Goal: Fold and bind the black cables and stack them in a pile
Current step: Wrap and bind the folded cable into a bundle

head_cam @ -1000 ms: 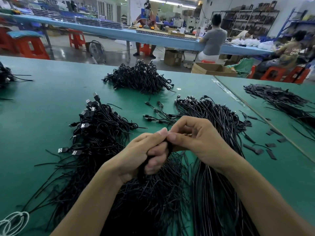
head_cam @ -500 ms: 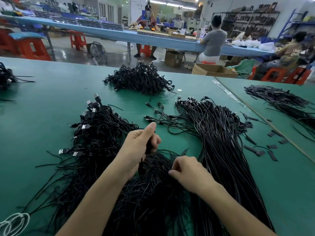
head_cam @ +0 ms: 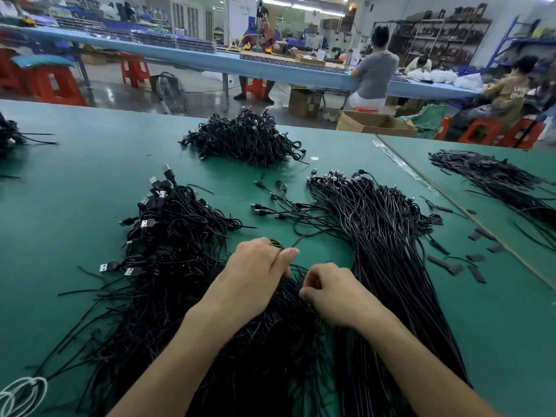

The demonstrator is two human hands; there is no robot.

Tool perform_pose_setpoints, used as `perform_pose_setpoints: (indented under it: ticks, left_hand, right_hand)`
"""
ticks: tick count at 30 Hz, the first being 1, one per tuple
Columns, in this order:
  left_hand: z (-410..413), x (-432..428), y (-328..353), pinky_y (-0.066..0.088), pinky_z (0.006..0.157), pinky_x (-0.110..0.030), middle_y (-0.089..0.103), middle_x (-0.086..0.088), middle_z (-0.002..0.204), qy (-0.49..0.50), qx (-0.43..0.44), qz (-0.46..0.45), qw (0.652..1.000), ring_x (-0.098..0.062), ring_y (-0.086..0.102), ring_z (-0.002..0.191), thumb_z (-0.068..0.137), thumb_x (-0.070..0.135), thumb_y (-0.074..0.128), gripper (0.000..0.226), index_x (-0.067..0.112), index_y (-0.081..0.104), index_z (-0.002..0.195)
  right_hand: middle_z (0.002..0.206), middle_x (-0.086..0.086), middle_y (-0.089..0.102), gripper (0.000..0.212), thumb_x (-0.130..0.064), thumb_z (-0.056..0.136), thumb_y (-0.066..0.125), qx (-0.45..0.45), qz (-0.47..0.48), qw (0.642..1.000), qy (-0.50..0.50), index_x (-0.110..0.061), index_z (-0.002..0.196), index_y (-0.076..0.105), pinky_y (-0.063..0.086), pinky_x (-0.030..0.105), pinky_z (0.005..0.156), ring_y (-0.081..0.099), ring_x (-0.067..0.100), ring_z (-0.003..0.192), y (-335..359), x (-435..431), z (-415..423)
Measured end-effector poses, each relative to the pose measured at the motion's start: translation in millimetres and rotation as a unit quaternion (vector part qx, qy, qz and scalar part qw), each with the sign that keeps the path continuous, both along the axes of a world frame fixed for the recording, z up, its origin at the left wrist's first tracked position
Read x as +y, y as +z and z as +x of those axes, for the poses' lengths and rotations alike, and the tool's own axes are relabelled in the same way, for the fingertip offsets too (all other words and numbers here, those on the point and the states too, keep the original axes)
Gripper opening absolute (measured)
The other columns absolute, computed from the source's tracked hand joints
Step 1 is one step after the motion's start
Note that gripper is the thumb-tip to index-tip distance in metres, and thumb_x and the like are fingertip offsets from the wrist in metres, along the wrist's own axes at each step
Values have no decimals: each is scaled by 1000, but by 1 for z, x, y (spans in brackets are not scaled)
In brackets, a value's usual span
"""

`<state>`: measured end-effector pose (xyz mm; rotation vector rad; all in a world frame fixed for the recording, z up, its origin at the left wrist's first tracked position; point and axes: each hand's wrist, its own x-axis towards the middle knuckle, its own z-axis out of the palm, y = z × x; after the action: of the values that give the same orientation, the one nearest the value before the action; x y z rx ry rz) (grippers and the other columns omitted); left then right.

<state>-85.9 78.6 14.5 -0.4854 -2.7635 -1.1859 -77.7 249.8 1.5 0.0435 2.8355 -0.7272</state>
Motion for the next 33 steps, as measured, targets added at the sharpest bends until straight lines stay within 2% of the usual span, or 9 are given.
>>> perform_pose_setpoints:
  ticks: [3, 6, 9, 11, 16, 21, 26, 29, 33]
  left_hand:
    - [0, -1, 1, 43, 71, -26, 54, 5, 77, 2, 4, 8, 1000, -7, 55, 71, 100, 50, 41, 54, 21, 72, 67]
    - [1, 0, 2, 35, 63, -13, 52, 6, 76, -14, 12, 44, 999, -4, 53, 69, 99, 51, 42, 54, 23, 72, 63]
    - [2, 1, 2, 36, 64, -11, 48, 5, 77, -34, 14, 64, 997, -5, 52, 72, 97, 51, 46, 49, 27, 73, 64]
    - [2, 2, 2, 35, 64, -11, 47, 5, 75, -55, 18, 83, 995, -6, 52, 72, 95, 53, 47, 47, 29, 74, 66]
    - [2, 4, 3, 44, 68, -25, 58, -1, 76, -80, 29, 144, 986, -12, 58, 68, 95, 64, 42, 57, 28, 77, 68]
    - [3, 6, 7, 45, 64, -18, 57, 2, 54, -117, -43, 296, 947, -13, 55, 51, 99, 46, 46, 58, 20, 57, 48]
    - [0, 3, 4, 43, 68, -22, 53, 7, 58, -72, 4, 262, 962, -10, 52, 61, 98, 52, 48, 62, 23, 51, 43]
    - [0, 5, 2, 38, 74, -7, 53, 9, 69, -22, 9, 267, 963, -4, 54, 82, 93, 57, 48, 62, 20, 50, 43]
    - [3, 12, 2, 54, 61, -18, 37, 3, 57, -50, -103, 427, 897, -12, 46, 58, 90, 53, 49, 53, 23, 43, 46]
  right_hand:
    - [85, -6, 65, 11, -32, 94, 64, 48, -149, 987, -30, -24, 86, 64, 47, 23, 63, 58, 8, 71, 5, 4, 0]
    - [83, -6, 70, 10, -29, 96, 62, 46, -163, 985, -12, -24, 88, 65, 49, 27, 65, 60, 8, 70, 6, 4, 0]
    - [78, -3, 75, 11, -19, 101, 55, 34, -217, 975, -5, -17, 92, 61, 56, 38, 74, 68, 18, 71, 5, 3, 1]
    - [74, 2, 72, 10, -12, 102, 52, 49, -311, 949, -14, -12, 95, 59, 56, 40, 71, 66, 20, 67, 6, 2, 2]
    - [66, -1, 64, 15, -7, 102, 52, 124, -505, 854, -23, -13, 90, 57, 50, 24, 56, 58, 12, 59, 14, -10, 5]
    - [73, -8, 63, 16, -7, 102, 50, 152, -502, 850, 43, -16, 92, 59, 53, 23, 63, 58, 8, 65, 22, -18, 6]
    - [75, 2, 63, 12, -9, 101, 54, 150, -489, 859, 16, -14, 94, 62, 49, 24, 63, 55, 13, 68, 23, -18, 7]
    - [72, -5, 64, 11, -7, 100, 55, 166, -478, 862, 5, -10, 95, 64, 48, 21, 60, 54, 8, 65, 21, -20, 8]
    - [70, -7, 69, 13, -6, 99, 58, 171, -485, 857, -3, -12, 93, 67, 52, 22, 56, 57, 5, 59, 24, -24, 8]
